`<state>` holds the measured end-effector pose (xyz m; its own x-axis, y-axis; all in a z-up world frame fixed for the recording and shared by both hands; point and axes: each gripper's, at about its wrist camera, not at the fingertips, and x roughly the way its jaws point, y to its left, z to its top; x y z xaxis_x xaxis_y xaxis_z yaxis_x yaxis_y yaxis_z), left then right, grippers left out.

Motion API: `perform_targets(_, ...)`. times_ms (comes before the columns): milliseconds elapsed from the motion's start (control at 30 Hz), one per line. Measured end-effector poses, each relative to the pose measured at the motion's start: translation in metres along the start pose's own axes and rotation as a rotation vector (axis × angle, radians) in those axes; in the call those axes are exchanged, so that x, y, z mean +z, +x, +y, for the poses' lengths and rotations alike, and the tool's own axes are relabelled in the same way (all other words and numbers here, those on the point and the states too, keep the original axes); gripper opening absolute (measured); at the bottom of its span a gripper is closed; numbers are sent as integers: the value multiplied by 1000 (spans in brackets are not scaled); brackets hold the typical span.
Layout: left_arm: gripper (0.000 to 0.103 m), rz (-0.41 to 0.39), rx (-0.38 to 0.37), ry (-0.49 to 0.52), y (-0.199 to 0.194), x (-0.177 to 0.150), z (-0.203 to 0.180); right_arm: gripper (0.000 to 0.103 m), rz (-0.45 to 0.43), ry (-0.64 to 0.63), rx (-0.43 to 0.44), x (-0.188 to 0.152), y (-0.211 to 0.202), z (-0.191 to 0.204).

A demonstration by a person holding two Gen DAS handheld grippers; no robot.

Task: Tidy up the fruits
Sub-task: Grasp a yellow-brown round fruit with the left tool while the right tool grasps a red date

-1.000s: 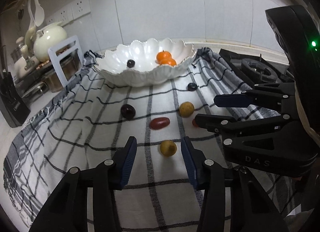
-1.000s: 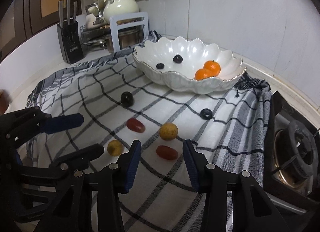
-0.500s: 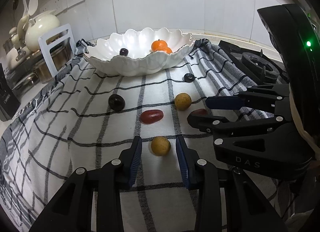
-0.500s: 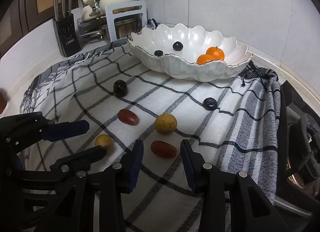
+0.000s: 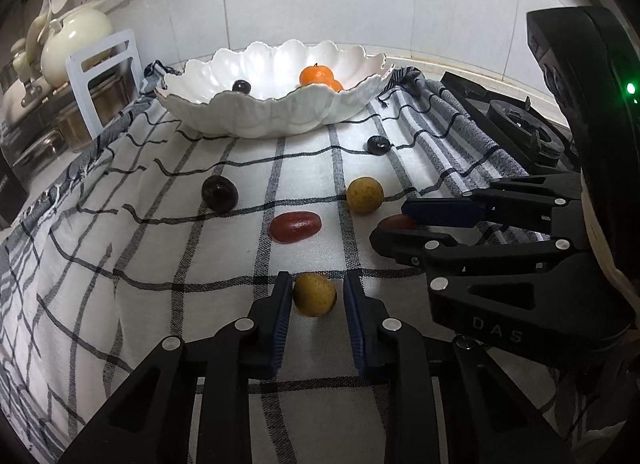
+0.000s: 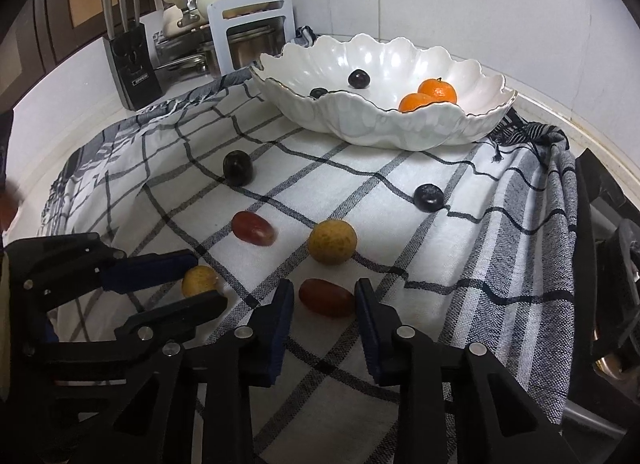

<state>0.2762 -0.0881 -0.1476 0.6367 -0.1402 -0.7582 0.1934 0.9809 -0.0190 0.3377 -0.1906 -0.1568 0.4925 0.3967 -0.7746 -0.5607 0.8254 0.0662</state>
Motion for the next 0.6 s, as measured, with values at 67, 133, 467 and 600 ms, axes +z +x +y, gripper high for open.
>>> perform_targets(67, 24, 1, -2, -3, 0, 0, 0, 29, 1, 6, 1, -1, 0, -1)
perform_targets(133, 23, 0, -3, -6, 1, 1, 0, 28, 0, 5, 0, -1, 0, -1)
perform_targets(467, 23, -20, 4, -31, -7, 2, 2, 27, -23, 8, -6, -3, -9, 1)
perform_targets(600, 23, -32, 3, -59, -13, 2, 6, 27, -37, 13, -9, -3, -15, 2)
